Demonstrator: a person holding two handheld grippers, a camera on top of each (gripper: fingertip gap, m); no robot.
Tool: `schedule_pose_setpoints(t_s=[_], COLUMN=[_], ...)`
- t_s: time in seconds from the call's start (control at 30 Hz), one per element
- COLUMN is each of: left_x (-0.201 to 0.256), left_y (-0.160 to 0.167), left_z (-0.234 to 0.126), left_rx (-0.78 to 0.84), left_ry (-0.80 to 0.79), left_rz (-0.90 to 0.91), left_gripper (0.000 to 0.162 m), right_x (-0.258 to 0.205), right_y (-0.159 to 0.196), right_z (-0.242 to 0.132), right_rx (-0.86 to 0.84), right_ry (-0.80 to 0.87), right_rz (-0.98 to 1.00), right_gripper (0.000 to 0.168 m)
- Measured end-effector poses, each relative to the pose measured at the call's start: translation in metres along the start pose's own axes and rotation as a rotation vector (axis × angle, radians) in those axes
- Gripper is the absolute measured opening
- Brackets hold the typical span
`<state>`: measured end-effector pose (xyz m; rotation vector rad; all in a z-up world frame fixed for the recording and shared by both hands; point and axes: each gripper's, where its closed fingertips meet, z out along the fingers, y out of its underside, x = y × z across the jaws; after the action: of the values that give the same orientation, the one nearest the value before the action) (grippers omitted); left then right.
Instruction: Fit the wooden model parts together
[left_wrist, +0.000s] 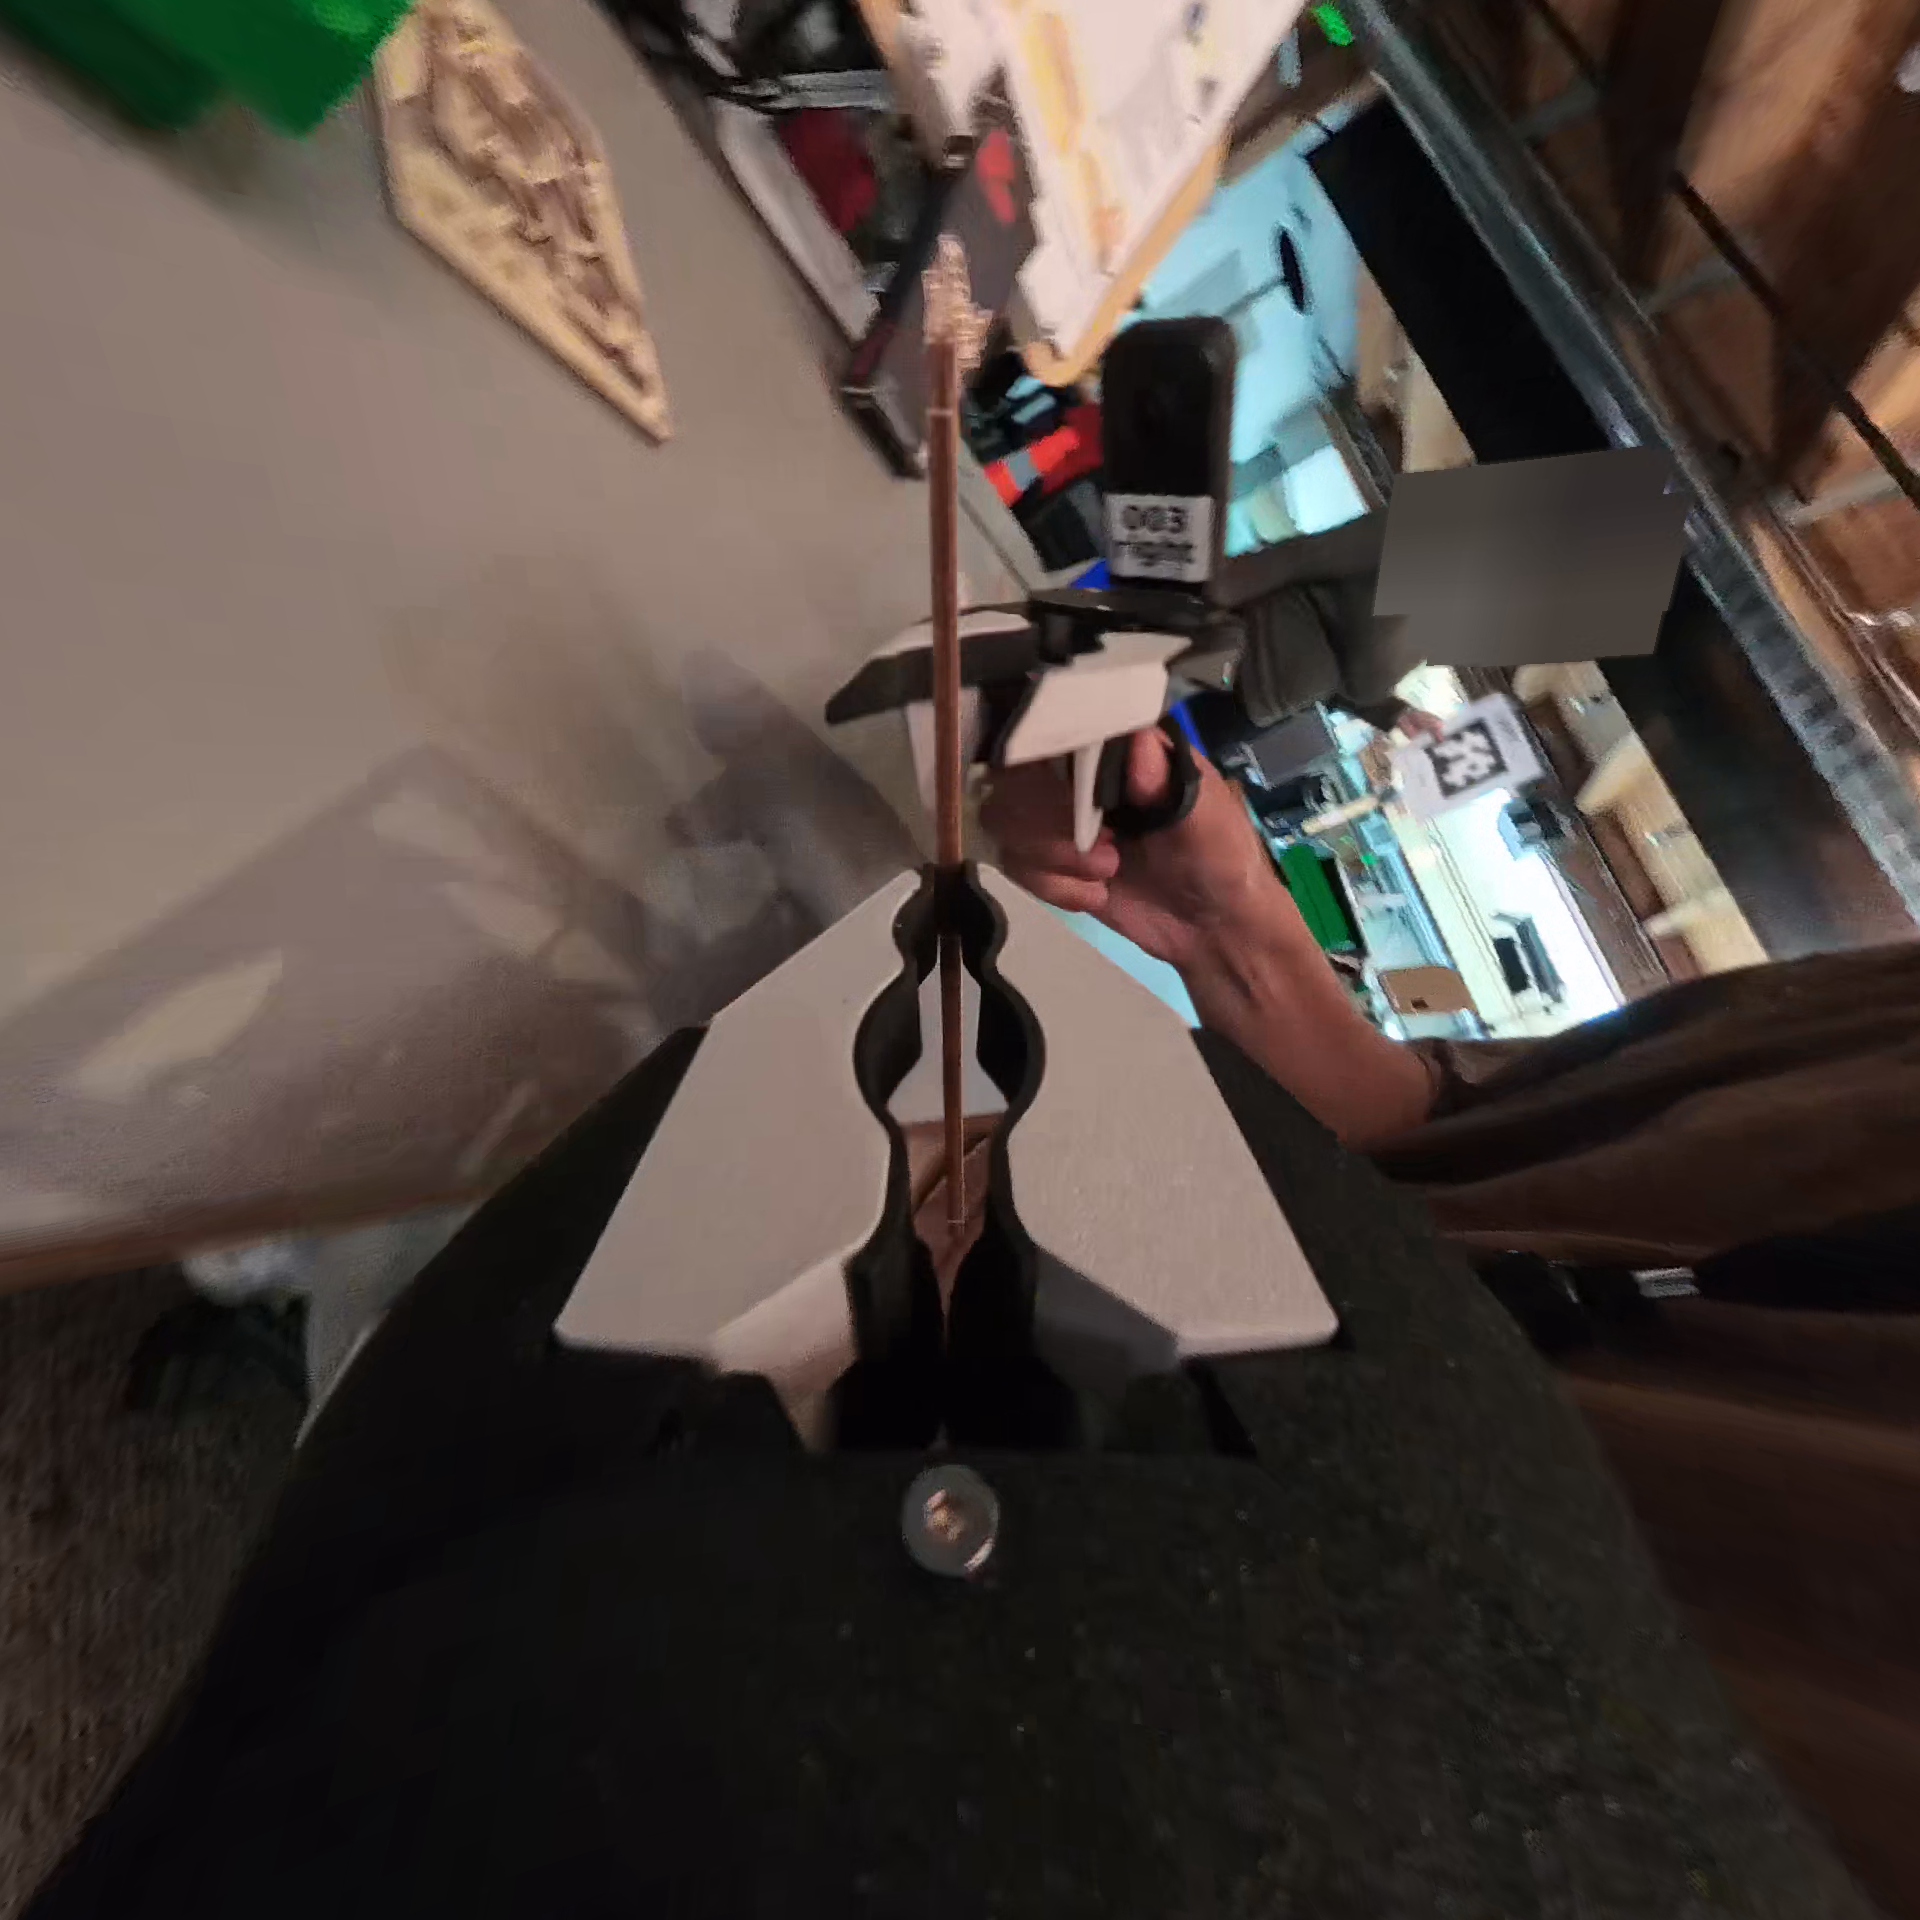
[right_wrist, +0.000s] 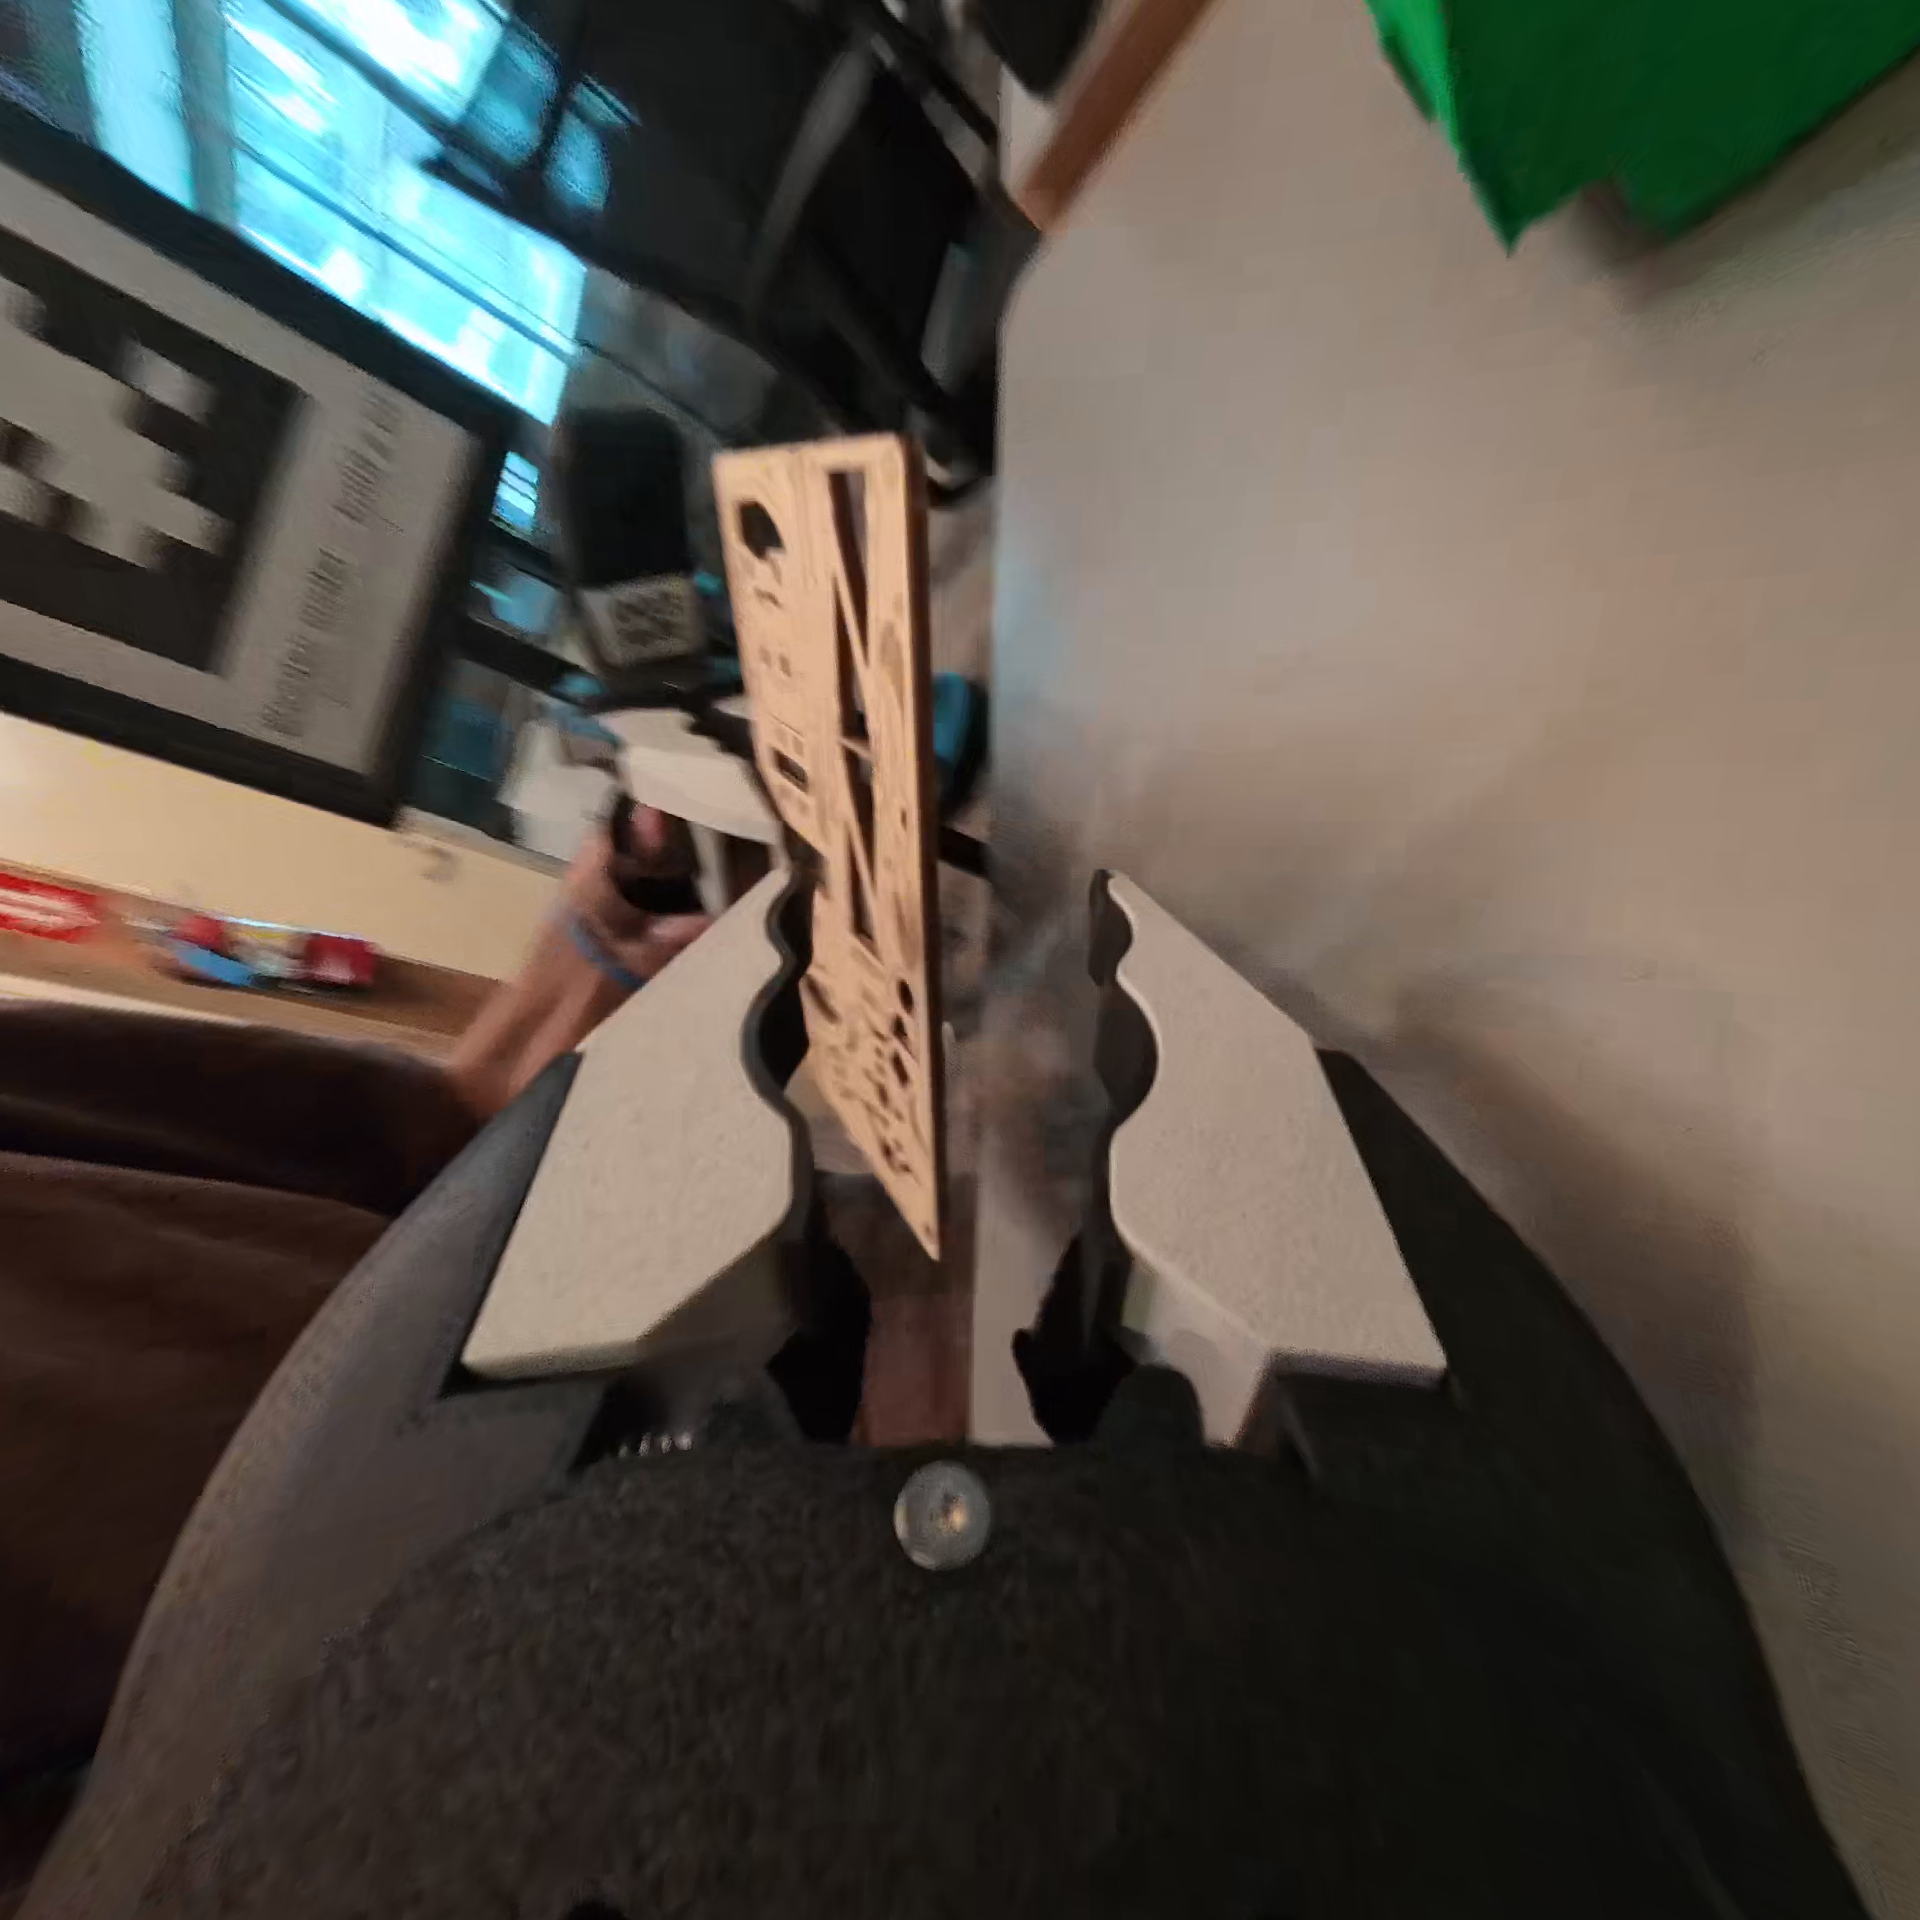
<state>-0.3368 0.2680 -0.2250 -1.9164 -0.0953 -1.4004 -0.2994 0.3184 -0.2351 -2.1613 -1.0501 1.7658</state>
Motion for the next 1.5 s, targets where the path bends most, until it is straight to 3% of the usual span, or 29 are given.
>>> schedule_pose_setpoints(t_s=[0.07, 0.13, 0.23, 0.4, 0.47, 0.53, 0.67, 0.93, 1.1, 1.27, 1.5], left_x=[0.01, 0.019, 0.035, 0.032, 0.033, 0.033, 0.026, 0.011, 0.007, 0.004, 0.005], left_y=[-0.01, -0.017, -0.023, -0.009, -0.002, 0.005, 0.016, 0.026, 0.024, 0.013, 0.011], left_z=[0.021, 0.047, 0.09, 0.161, 0.179, 0.191, 0.208, 0.22, 0.225, 0.225, 0.223], left_rx=[-0.053, -0.135, -0.247, -0.443, -0.479, -0.511, -0.553, -0.56, -0.544, -0.495, -0.484], left_ry=[0.076, 0.131, 0.233, 0.261, 0.277, 0.281, 0.261, 0.279, 0.254, 0.248, 0.259], left_rz=[0.034, 0.084, 0.13, 0.15, 0.149, 0.156, 0.163, 0.145, 0.154, 0.114, 0.132], left_gripper=[0.0, 0.0, 0.0, 0.0, 0.0, 0.0, 0.0, 0.0, 0.001, 0.005, 0.006], right_x=[-0.013, -0.014, -0.003, 0.024, 0.033, 0.04, 0.053, 0.085, 0.087, 0.066, 0.067], right_y=[-0.02, -0.035, -0.047, -0.053, -0.048, -0.045, -0.037, -0.019, -0.023, -0.035, -0.033], right_z=[-0.024, -0.046, -0.077, -0.131, -0.148, -0.163, -0.176, -0.171, -0.173, -0.171, -0.173], right_rx=[0.063, 0.118, 0.183, 0.332, 0.367, 0.409, 0.416, 0.302, 0.302, 0.33, 0.293], right_ry=[-0.145, -0.179, -0.118, -0.011, 0.038, 0.074, 0.124, 0.356, 0.405, 0.264, 0.266], right_rz=[0.082, 0.119, 0.12, 0.16, 0.162, 0.163, 0.174, 0.085, 0.083, 0.063, 0.053], right_gripper=[0.05, 0.049, 0.047, 0.031, 0.023, 0.026, 0.036, 0.041, 0.032, 0.003, 0.002])
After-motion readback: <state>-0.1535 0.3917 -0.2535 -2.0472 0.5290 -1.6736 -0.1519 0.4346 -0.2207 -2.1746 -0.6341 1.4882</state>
